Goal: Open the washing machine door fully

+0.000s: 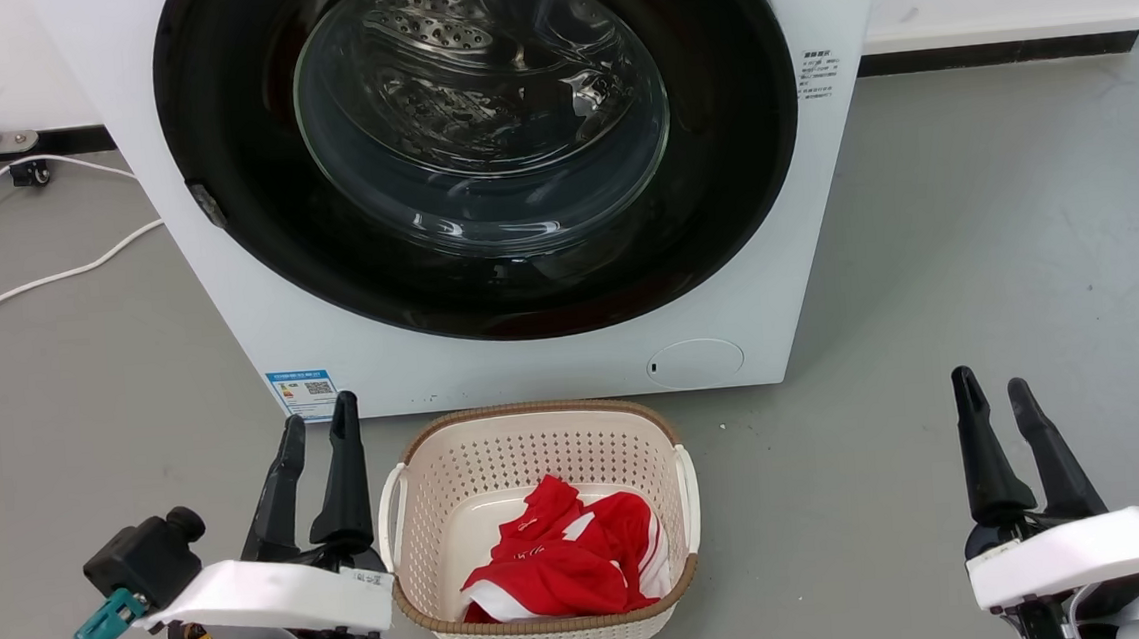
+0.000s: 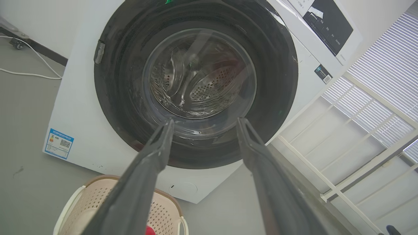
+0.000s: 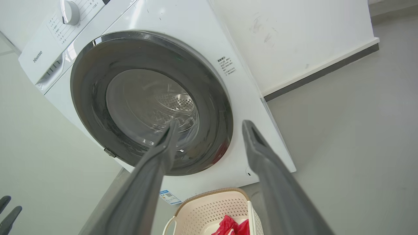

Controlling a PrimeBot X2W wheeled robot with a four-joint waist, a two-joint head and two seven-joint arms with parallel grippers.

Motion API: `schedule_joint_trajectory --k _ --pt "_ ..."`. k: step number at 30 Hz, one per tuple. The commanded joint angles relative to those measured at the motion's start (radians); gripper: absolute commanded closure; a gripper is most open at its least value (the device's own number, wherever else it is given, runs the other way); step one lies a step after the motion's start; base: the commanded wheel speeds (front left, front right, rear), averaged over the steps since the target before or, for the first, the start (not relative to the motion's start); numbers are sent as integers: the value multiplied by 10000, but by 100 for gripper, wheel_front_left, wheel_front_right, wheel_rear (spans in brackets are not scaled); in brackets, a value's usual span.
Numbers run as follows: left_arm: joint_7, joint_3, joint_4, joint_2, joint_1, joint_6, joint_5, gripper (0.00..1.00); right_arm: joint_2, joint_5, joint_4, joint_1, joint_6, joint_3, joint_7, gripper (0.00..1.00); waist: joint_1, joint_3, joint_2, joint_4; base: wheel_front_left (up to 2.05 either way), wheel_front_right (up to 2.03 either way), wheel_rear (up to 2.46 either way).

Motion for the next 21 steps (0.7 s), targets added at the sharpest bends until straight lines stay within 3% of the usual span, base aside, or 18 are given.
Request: schedule_joint_trajectory --k 1,21 --pt "-112 -41 -83 71 -68 -28 397 0 12 -463 -124 2 0 -15 -108 0 -1 6 0 8 0 0 0" --pt "-596 -188 50 28 -34 44 2829 0 49 -2950 -266 105 0 -59 -158 0 -1 54 0 58 0 0 0"
